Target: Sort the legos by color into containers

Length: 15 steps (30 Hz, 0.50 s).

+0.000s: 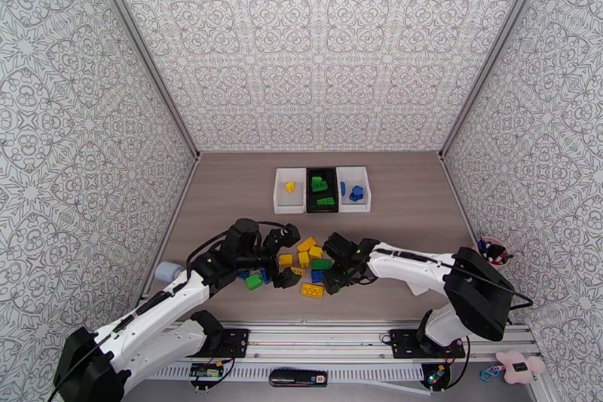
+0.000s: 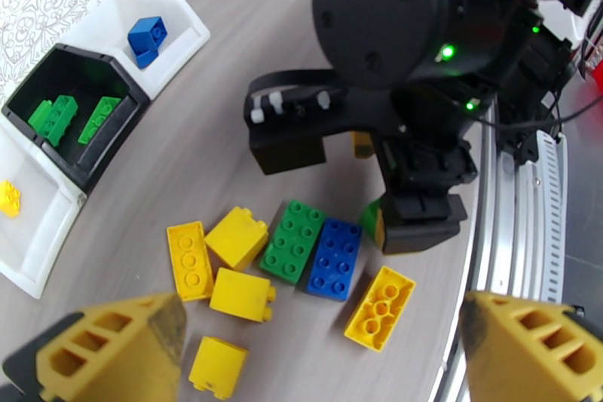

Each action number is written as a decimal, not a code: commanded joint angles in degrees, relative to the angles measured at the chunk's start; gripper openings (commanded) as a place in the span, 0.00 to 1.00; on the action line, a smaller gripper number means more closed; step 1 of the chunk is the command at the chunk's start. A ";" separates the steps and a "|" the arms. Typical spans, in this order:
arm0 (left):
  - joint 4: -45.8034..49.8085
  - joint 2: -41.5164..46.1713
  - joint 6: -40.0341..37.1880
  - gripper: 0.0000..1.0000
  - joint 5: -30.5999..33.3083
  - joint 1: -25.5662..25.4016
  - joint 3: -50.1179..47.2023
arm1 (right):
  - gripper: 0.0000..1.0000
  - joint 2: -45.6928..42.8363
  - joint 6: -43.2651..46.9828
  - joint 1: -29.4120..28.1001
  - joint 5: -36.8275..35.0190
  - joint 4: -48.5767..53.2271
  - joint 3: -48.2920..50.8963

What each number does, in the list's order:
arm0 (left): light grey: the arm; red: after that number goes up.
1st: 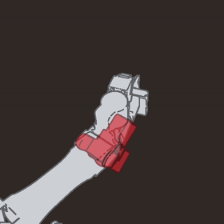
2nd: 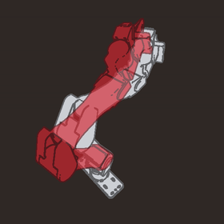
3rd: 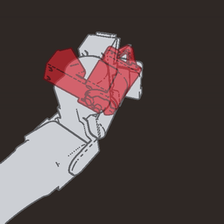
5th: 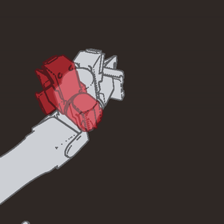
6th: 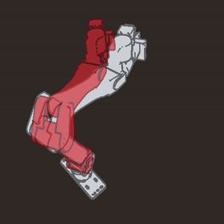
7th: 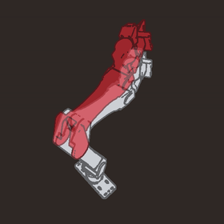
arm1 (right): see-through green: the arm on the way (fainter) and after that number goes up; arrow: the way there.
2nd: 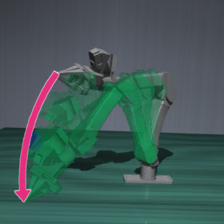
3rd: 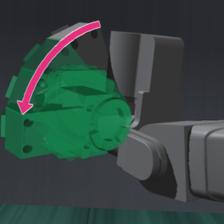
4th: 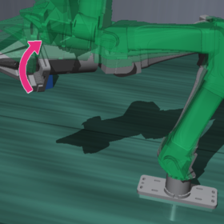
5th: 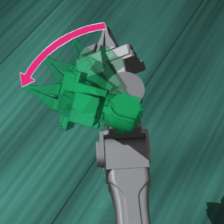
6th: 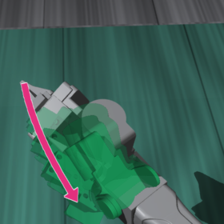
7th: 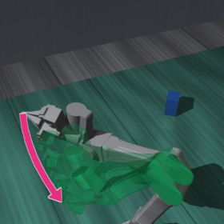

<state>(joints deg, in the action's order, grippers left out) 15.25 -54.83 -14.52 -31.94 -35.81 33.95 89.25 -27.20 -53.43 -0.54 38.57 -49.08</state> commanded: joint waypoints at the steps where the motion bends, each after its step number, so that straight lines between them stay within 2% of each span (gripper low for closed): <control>1: 2.22 0.16 -2.17 1.00 -1.13 -0.49 1.31 | 0.83 1.01 -2.30 -0.40 0.06 2.12 0.32; 7: 1.41 -0.19 -1.99 1.00 -1.36 -0.65 0.71 | 0.79 -1.30 -9.59 -0.36 -2.09 1.78 3.00; 15: 0.99 -1.06 -2.77 1.00 -1.23 -0.66 0.46 | 0.77 -4.60 -14.34 -0.31 -1.78 2.29 5.56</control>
<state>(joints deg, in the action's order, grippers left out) 15.90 -55.37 -15.77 -31.94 -36.03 33.95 86.00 -38.24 -53.43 -1.80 39.46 -44.60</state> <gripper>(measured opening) 0.995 0.772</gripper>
